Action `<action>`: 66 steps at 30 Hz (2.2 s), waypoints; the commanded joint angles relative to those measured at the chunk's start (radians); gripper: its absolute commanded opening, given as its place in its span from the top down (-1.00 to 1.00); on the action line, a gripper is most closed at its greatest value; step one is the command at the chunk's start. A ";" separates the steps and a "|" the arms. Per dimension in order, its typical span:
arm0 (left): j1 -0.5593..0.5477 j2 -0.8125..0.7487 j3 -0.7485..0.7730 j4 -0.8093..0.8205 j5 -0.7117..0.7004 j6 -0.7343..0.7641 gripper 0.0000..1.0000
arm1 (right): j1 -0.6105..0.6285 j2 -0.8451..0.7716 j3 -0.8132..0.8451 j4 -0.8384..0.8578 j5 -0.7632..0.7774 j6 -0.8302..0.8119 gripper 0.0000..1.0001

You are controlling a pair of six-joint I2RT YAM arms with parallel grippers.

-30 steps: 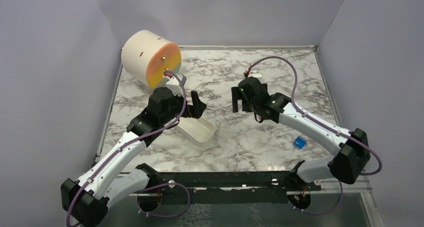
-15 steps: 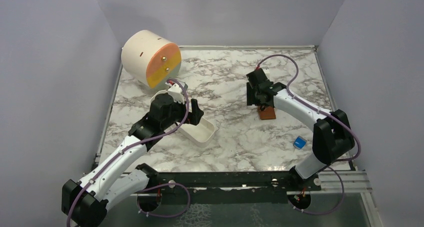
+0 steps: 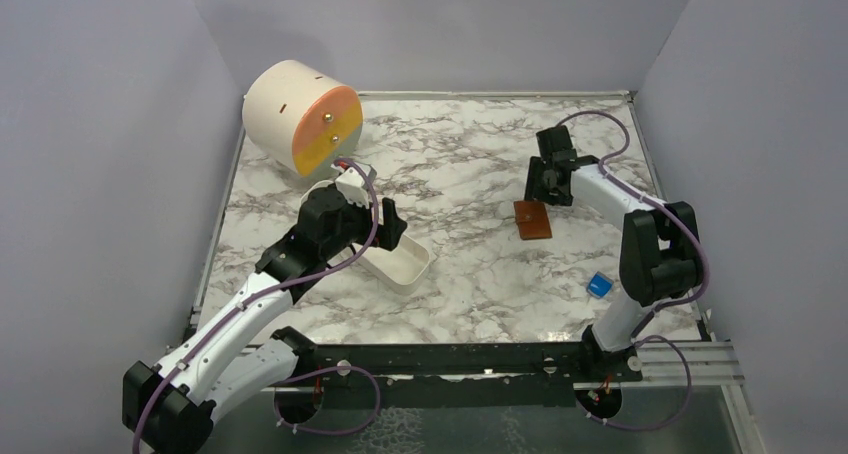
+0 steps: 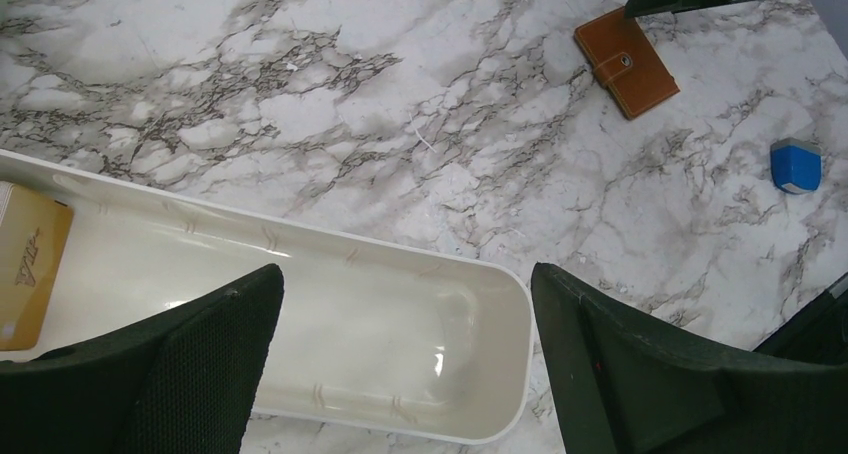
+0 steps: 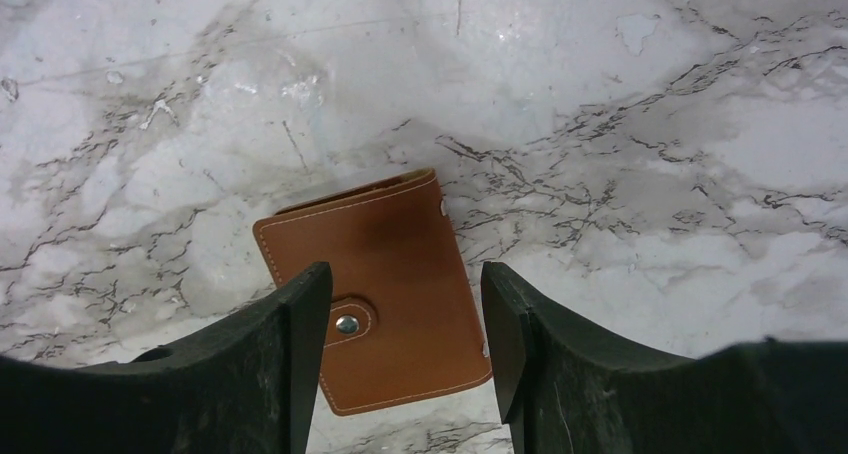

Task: Put the credit cards into the card holder
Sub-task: Move the card holder to the center of the board, then open the card holder at the center of the board.

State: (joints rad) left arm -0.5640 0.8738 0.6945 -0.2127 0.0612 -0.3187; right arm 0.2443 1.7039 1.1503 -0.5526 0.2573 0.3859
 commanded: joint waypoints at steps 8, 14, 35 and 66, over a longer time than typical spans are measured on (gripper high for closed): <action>0.006 -0.018 0.019 0.003 0.043 0.006 -0.80 | -0.085 0.017 -0.081 0.087 -0.150 -0.022 -0.12; 0.006 0.049 0.095 -0.042 0.140 0.010 -0.66 | -0.091 0.022 -0.126 0.121 -0.200 -0.025 -0.08; -0.121 0.290 0.256 -0.064 0.119 -0.187 -0.19 | -0.093 -0.093 -0.375 0.361 -0.682 0.083 0.98; -0.338 1.072 0.757 -0.003 -0.076 -0.089 0.06 | -0.103 -0.283 -0.492 0.331 -0.469 0.112 0.22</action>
State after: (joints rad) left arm -0.8875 1.9007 1.4040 -0.2272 0.0032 -0.4397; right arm 0.1490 1.4197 0.6445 -0.1783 -0.3149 0.5179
